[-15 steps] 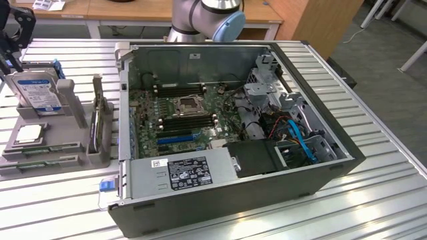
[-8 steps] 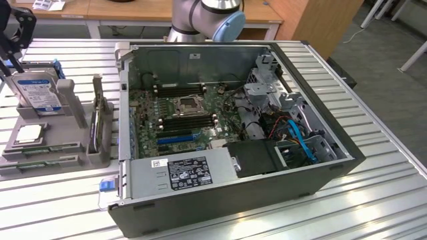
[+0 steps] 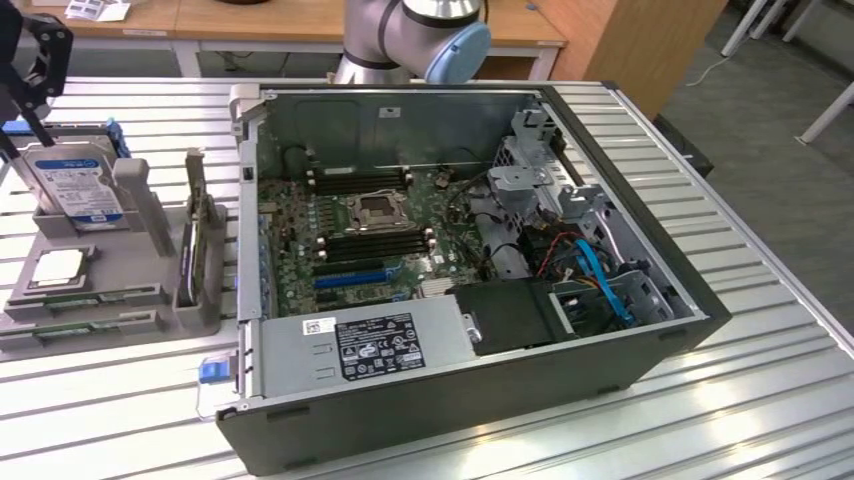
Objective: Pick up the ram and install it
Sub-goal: 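Pick up the ram and move it above insertion slot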
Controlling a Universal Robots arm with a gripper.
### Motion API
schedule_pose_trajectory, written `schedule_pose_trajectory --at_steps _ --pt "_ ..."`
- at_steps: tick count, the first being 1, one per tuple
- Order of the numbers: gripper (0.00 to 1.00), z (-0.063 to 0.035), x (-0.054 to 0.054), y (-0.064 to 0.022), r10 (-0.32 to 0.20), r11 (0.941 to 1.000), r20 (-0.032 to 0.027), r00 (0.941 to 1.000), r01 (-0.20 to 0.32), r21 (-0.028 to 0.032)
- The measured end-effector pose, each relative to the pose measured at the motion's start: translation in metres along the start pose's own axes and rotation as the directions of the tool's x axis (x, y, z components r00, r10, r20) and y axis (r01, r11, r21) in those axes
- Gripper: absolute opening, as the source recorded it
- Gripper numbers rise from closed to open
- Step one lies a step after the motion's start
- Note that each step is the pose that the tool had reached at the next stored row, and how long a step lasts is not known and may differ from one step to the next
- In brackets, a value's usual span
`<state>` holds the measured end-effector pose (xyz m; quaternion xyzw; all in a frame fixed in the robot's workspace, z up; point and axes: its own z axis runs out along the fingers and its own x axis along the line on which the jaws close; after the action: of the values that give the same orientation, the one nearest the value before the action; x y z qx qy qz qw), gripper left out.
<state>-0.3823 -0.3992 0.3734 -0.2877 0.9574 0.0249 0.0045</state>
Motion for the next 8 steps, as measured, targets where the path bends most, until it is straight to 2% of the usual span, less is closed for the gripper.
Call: schedule_pose_trajectory --at_steps 4,8 --pt "0.31 0.002 0.0001 -0.0001 -0.073 0.9973 -0.0033 0.9973 0.073 -0.0019" --pt "0.31 0.004 0.0001 -0.0002 -0.144 0.9895 -0.0062 0.9895 0.144 -0.0038"
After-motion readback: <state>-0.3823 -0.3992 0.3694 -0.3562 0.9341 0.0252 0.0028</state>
